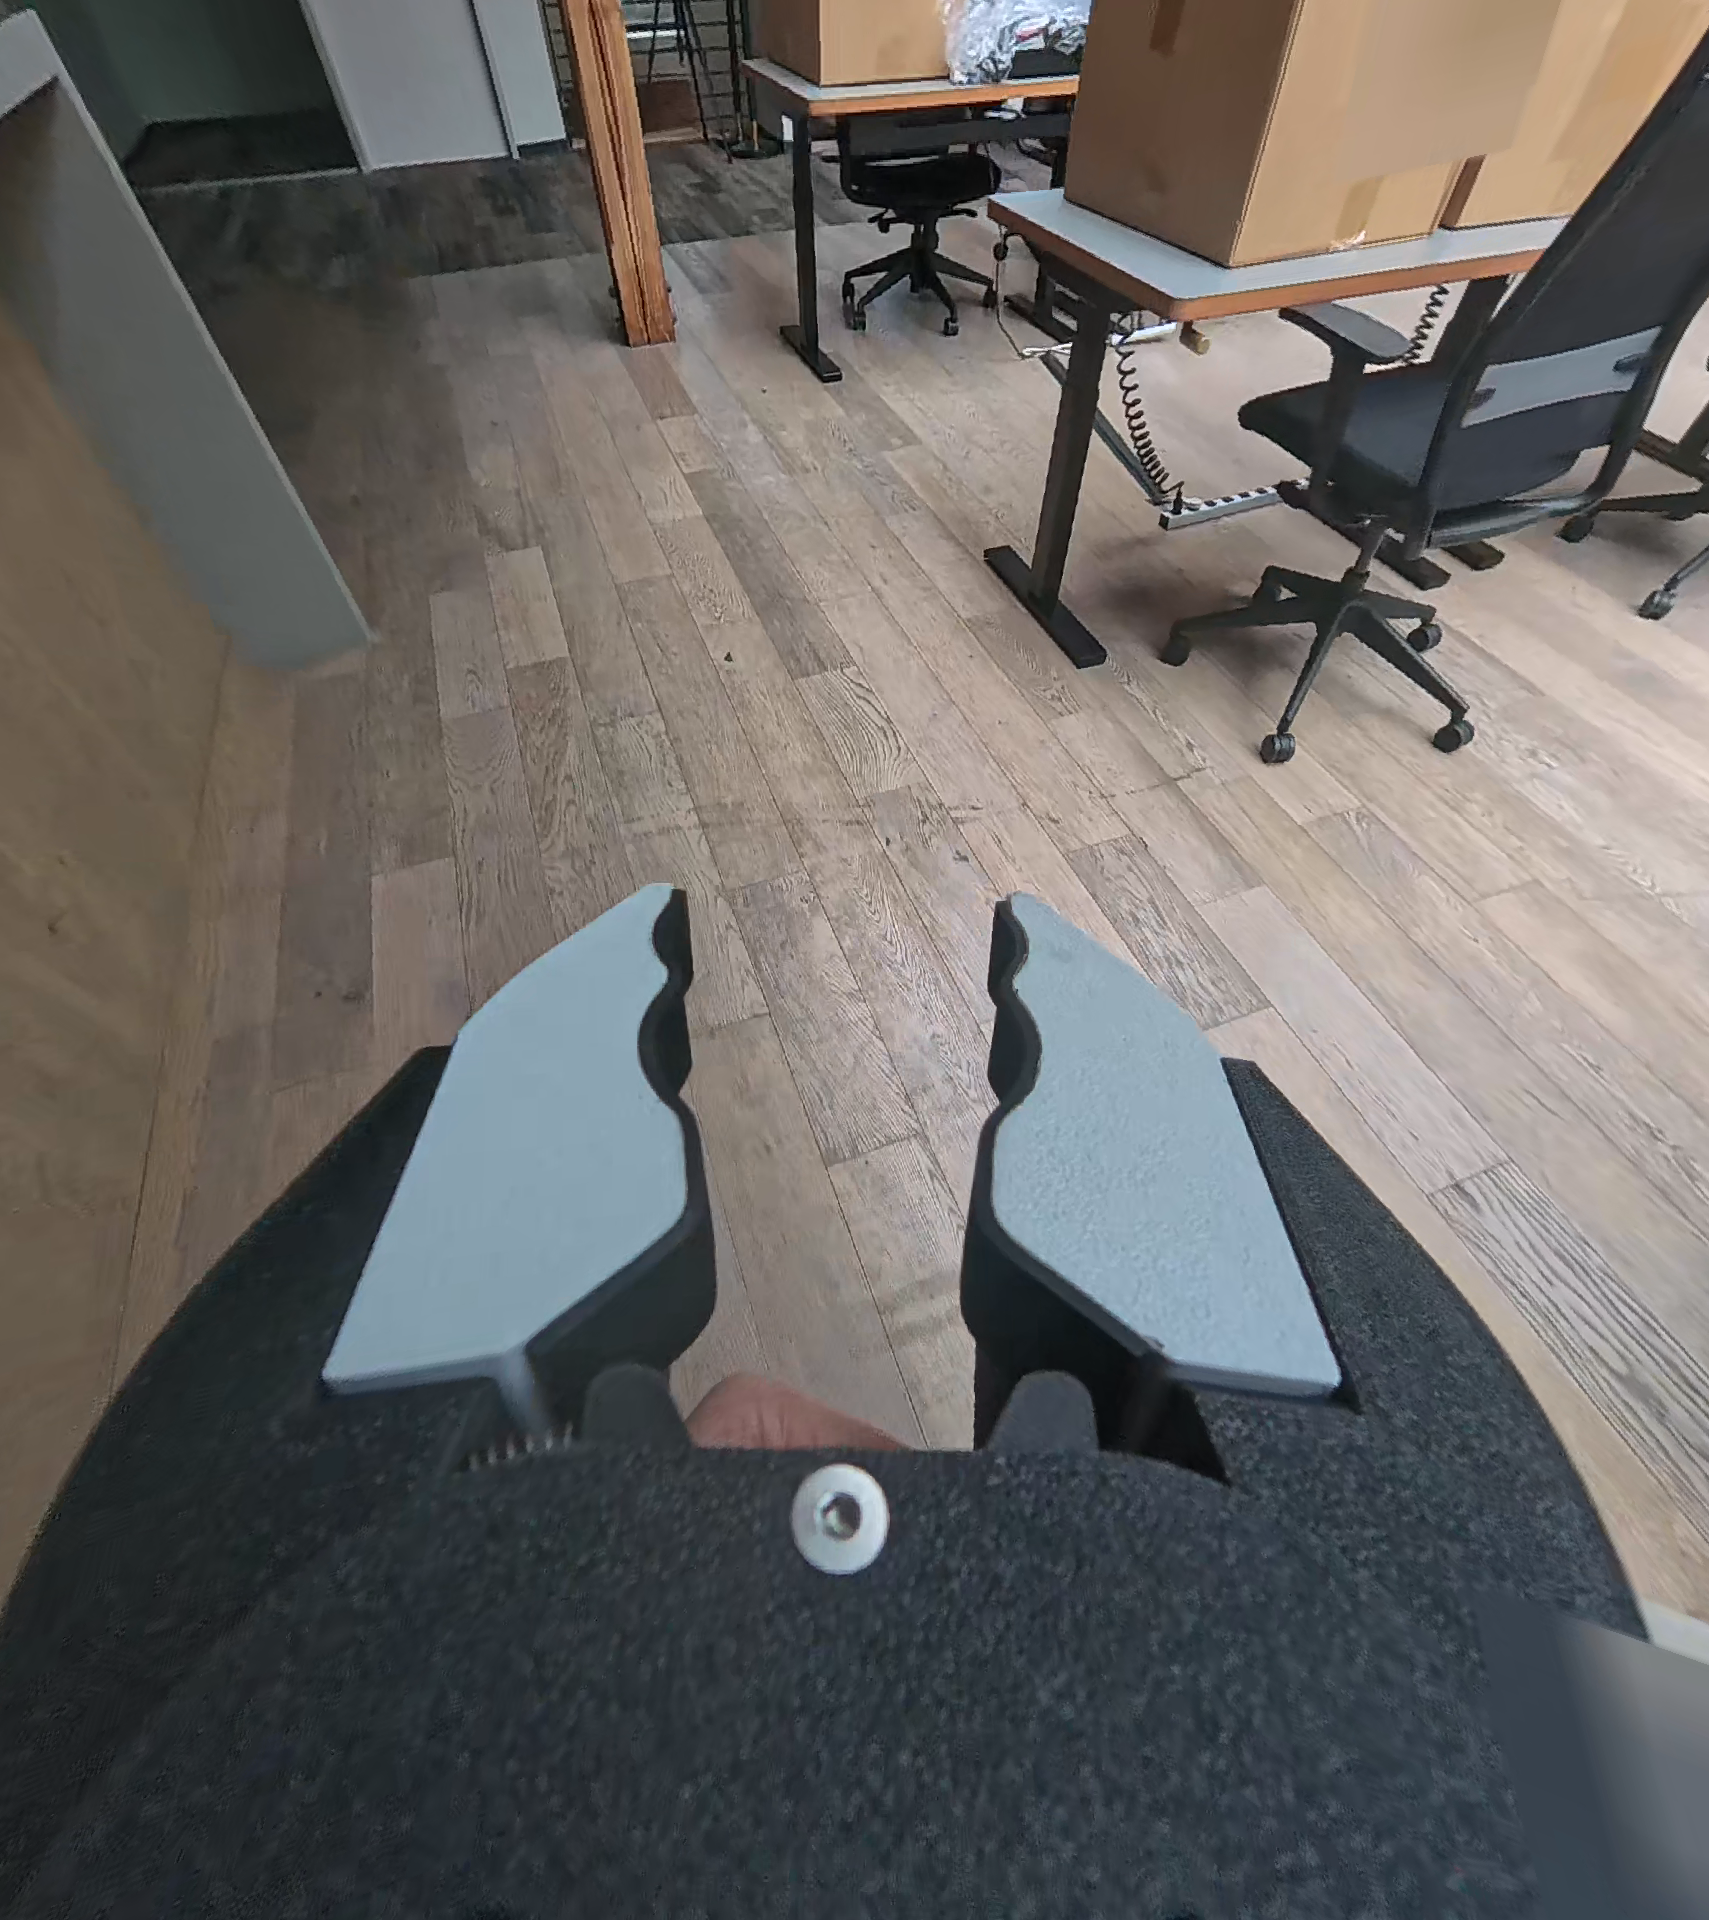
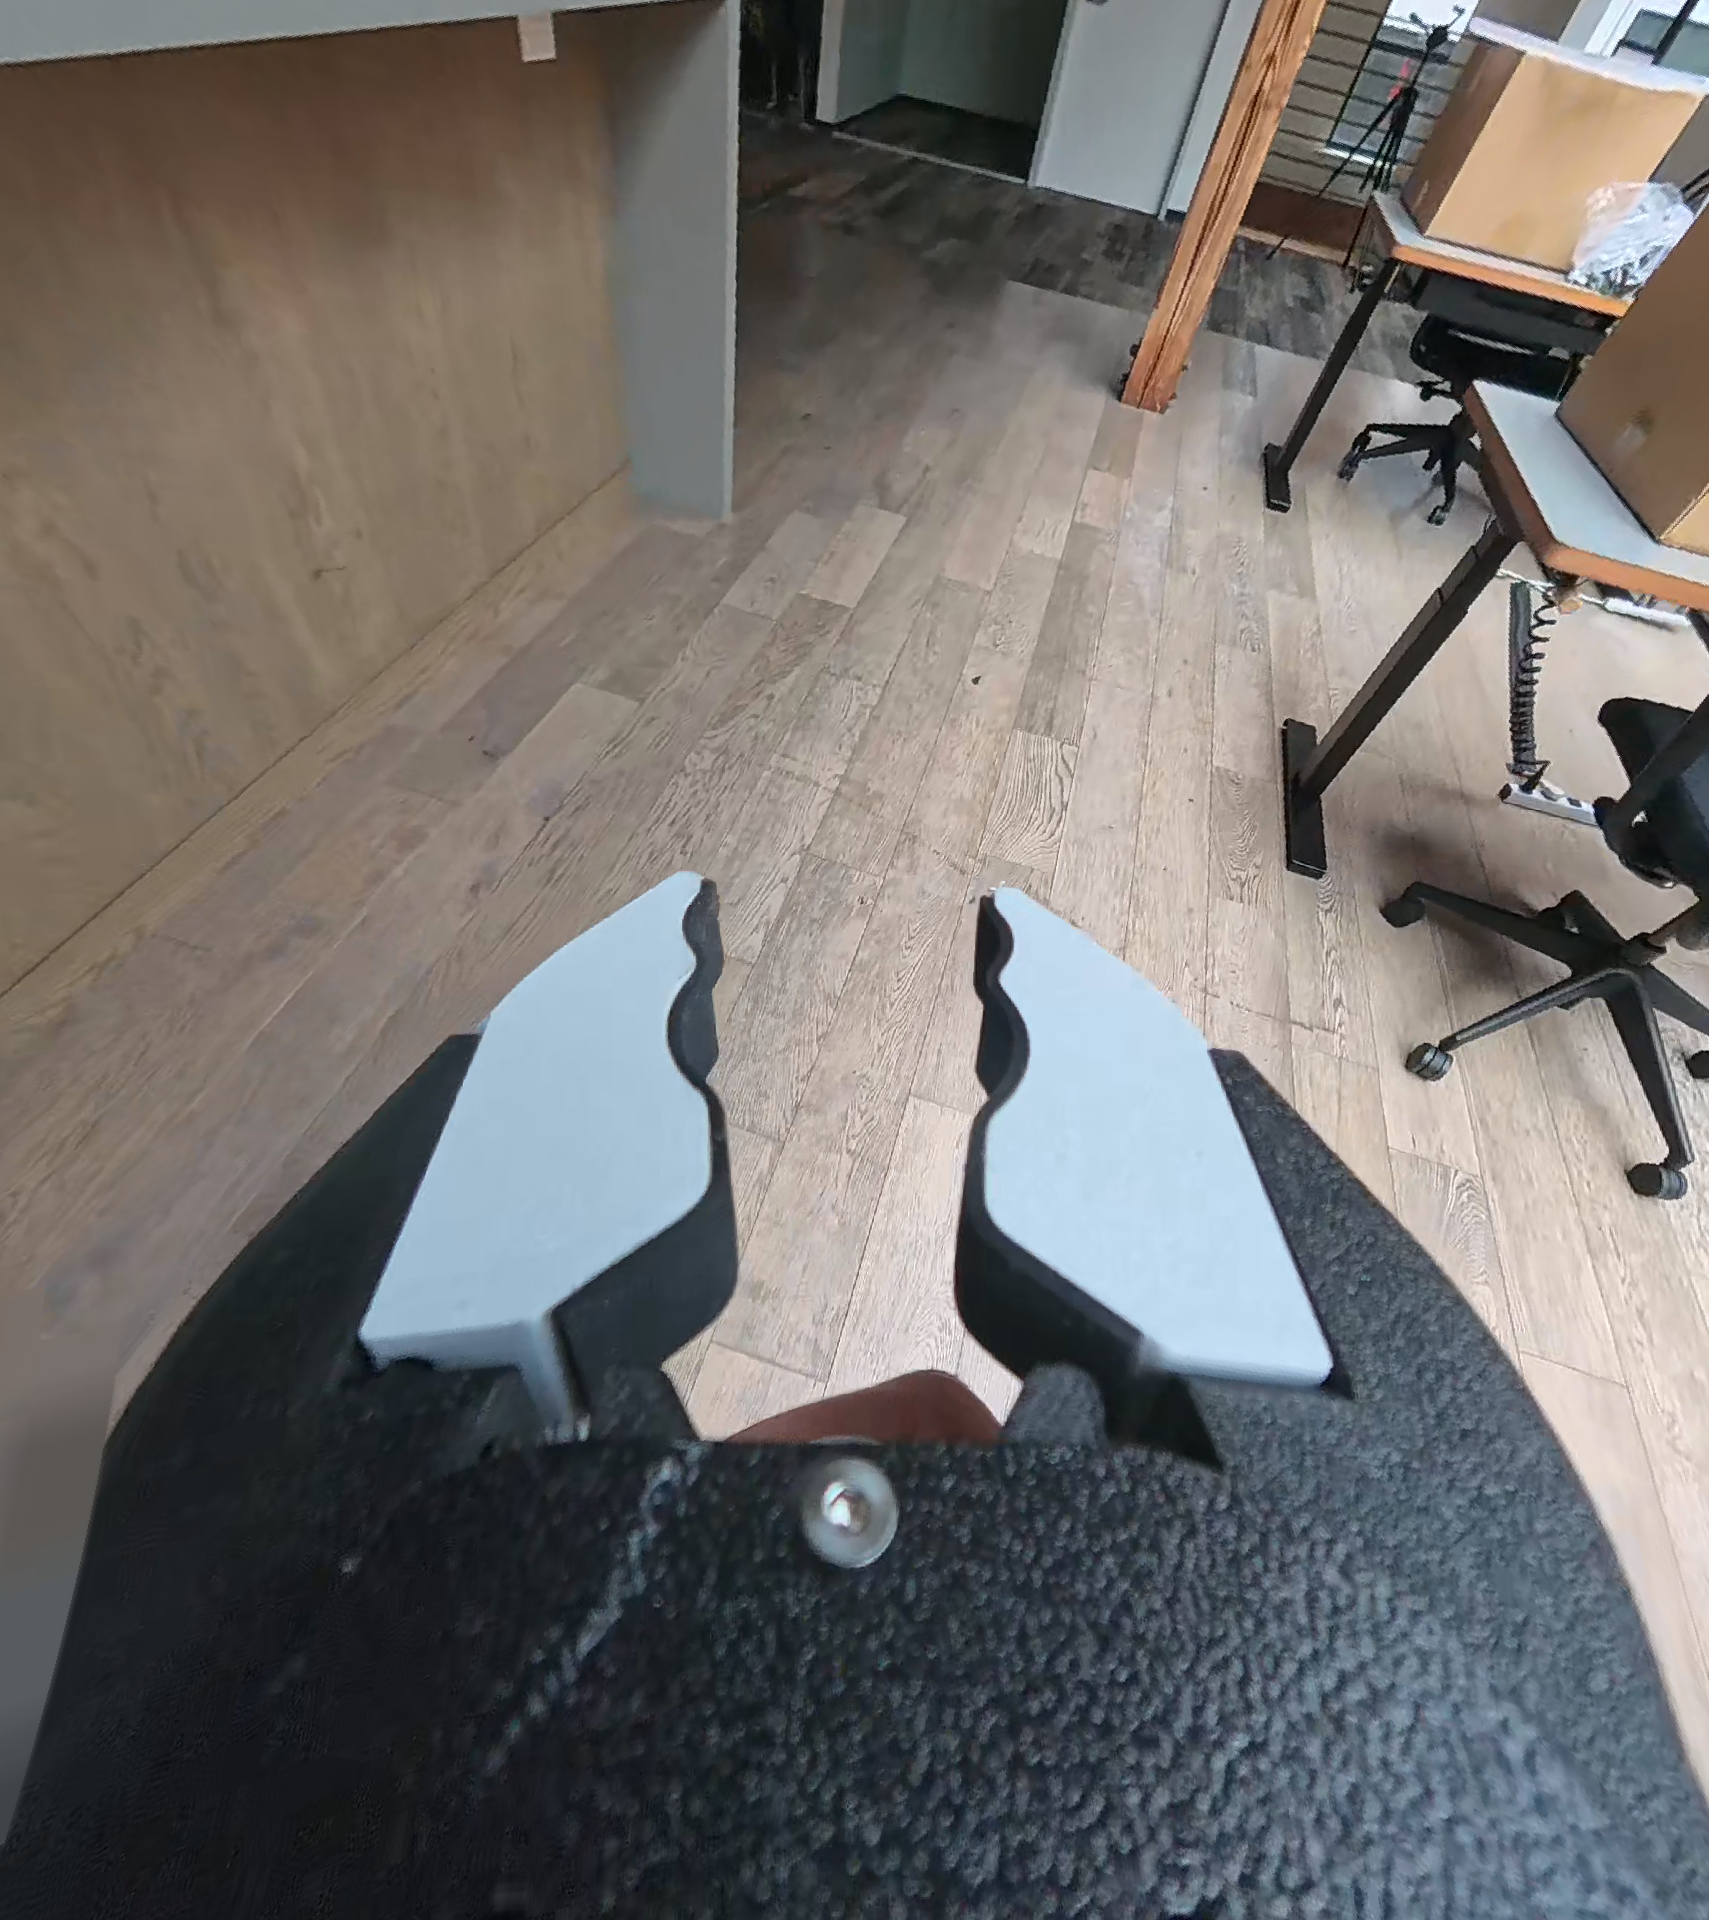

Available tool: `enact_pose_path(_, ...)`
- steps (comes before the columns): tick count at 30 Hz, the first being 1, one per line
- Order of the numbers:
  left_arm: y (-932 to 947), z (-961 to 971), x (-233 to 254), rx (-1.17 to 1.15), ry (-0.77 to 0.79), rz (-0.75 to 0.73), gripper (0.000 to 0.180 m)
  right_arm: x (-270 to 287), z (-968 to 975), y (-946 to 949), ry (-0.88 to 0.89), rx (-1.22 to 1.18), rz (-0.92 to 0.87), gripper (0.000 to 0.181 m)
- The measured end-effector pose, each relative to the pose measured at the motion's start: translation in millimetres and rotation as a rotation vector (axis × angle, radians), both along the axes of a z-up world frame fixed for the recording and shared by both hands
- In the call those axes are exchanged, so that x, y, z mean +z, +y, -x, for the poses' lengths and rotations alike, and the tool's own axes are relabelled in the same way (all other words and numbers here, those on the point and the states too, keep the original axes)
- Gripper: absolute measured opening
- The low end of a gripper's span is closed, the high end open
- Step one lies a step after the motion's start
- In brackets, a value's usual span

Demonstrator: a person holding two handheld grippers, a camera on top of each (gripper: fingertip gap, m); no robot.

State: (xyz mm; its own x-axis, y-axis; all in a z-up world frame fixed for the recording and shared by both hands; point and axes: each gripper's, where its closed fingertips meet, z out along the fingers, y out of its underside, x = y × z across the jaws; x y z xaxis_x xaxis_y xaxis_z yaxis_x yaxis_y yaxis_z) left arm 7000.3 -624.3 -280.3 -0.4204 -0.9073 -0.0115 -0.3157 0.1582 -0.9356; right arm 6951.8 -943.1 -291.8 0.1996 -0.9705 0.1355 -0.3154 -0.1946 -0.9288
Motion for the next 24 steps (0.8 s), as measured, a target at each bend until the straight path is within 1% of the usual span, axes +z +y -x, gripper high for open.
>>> enact_pose_path(3, -19.8, -110.3, 17.7, -0.021, -0.019, -0.003, 0.055, 1.4, -95.0, -22.2, 0.010, -0.024, -0.007, 0.046)
enact_pose_path(5, -34.7, -182.6, 20.8, -0.030, -0.029, 0.006, 0.055, -1.0, -160.8, -39.3, 0.002, -0.033, -0.012, 0.046)
enact_pose_path(8, -56.8, -297.2, 14.3, -0.034, -0.060, 0.001, 0.055, -5.3, -267.7, -68.3, -0.045, -0.032, 0.004, 0.045)
enact_pose_path(11, -80.2, -407.1, 2.2, -0.021, -0.065, -0.004, 0.054, -5.6, -383.0, -95.2, -0.078, -0.030, -0.028, 0.045)
enact_pose_path(13, -95.1, -475.1, -6.0, -0.006, -0.038, -0.013, 0.054, -0.2, -457.6, -107.2, -0.091, -0.006, -0.047, 0.045)
enact_pose_path(15, -107.7, -539.9, -10.5, 0.014, -0.017, -0.020, 0.054, 7.7, -532.1, -115.7, -0.101, 0.023, -0.030, 0.045)
enact_pose_path(19, -127.9, -660.5, -17.7, 0.040, 0.057, 0.010, 0.054, 14.7, -680.4, -118.7, -0.060, 0.099, -0.016, 0.045)
enact_pose_path(24, -137.9, -825.3, -41.9, 0.068, 0.072, 0.011, 0.054, -1.1, -869.2, -123.9, -0.049, 0.157, 0.005, 0.045)
